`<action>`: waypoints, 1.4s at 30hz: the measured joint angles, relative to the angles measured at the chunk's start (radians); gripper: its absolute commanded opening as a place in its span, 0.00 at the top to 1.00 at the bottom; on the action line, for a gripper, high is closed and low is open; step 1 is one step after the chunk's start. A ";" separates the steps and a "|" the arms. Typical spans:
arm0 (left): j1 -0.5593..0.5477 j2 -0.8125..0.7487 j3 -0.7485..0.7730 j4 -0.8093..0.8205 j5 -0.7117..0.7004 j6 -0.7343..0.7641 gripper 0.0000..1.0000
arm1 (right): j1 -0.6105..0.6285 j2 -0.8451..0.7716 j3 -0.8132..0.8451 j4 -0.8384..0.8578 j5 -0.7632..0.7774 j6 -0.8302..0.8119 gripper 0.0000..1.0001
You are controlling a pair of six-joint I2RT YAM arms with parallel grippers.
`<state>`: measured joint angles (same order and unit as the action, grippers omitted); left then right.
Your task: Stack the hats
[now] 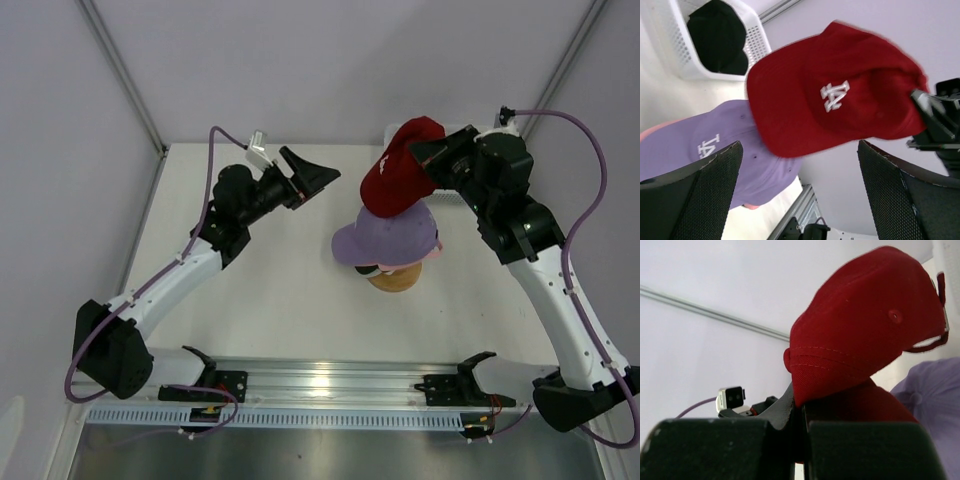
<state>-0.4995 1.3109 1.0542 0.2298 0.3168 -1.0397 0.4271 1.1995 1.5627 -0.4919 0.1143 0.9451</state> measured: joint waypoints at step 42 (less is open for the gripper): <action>-0.142 0.110 -0.255 0.045 -0.084 -0.203 0.10 | 0.017 -0.194 -0.445 0.070 -0.061 0.027 1.00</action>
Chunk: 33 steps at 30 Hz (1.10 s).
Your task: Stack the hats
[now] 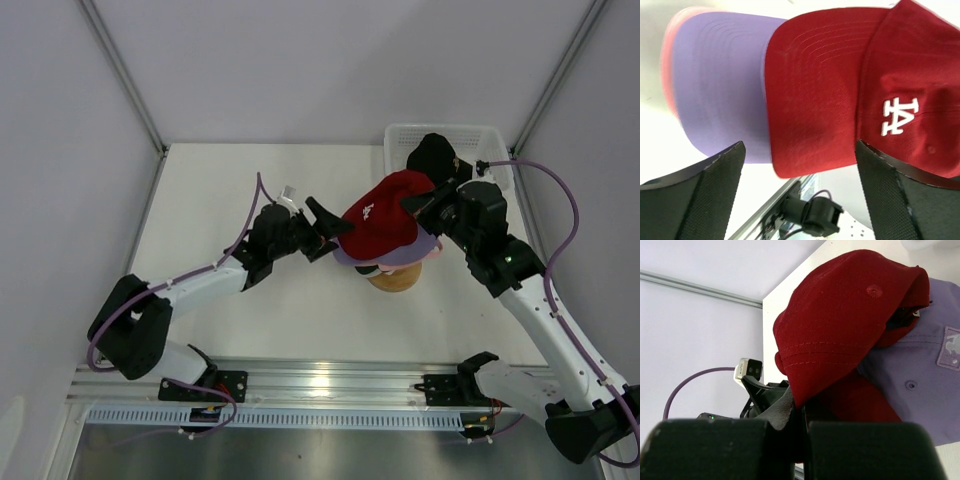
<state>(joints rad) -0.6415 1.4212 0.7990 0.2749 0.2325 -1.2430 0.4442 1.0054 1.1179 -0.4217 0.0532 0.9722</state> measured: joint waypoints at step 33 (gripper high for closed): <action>0.039 0.050 0.156 0.025 0.137 -0.001 0.99 | -0.396 0.163 0.439 -0.494 -0.017 -0.396 0.29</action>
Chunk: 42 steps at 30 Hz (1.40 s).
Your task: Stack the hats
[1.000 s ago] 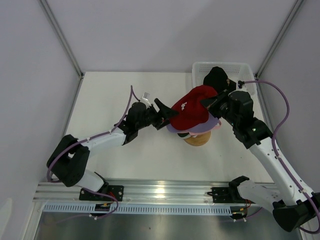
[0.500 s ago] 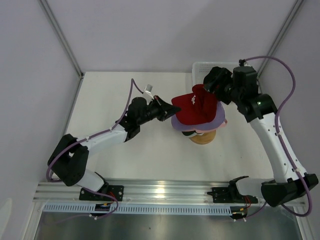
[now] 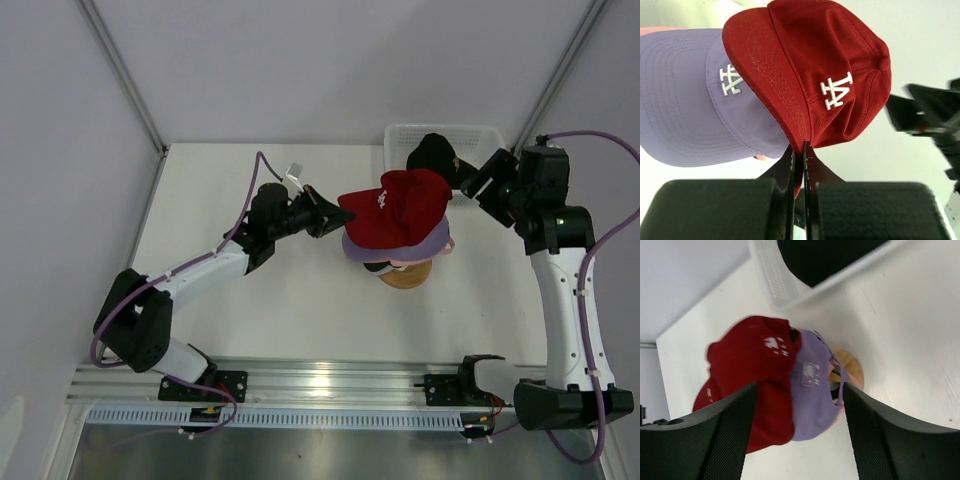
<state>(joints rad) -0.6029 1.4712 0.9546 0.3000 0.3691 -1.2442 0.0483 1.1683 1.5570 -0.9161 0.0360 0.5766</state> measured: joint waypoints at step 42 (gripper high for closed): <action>0.035 0.055 0.006 0.045 0.116 0.048 0.99 | -0.114 0.162 -0.277 0.314 -0.333 0.140 0.62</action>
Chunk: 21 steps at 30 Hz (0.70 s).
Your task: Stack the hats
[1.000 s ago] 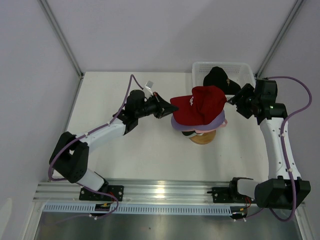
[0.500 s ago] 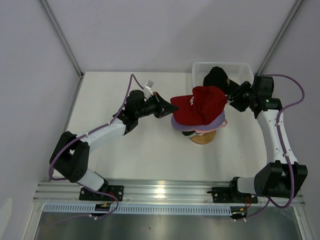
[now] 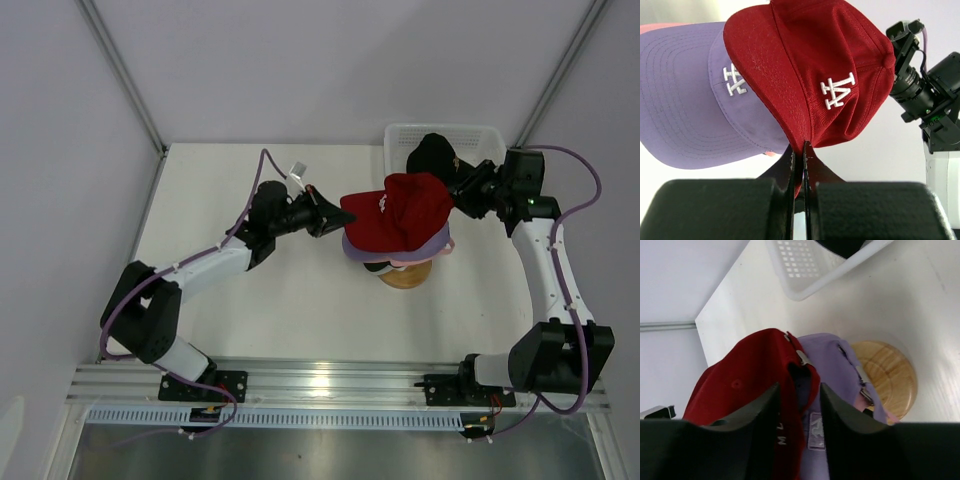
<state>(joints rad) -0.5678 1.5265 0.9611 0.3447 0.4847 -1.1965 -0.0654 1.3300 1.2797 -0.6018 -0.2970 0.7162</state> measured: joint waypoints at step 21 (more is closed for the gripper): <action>0.064 0.007 -0.014 0.031 0.117 -0.007 0.99 | 0.035 0.134 0.384 -0.333 0.127 -0.179 1.00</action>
<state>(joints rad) -0.5034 1.5333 0.9474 0.3756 0.6018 -1.2034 -0.0299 1.4639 1.6634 -0.9344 -0.1696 0.5377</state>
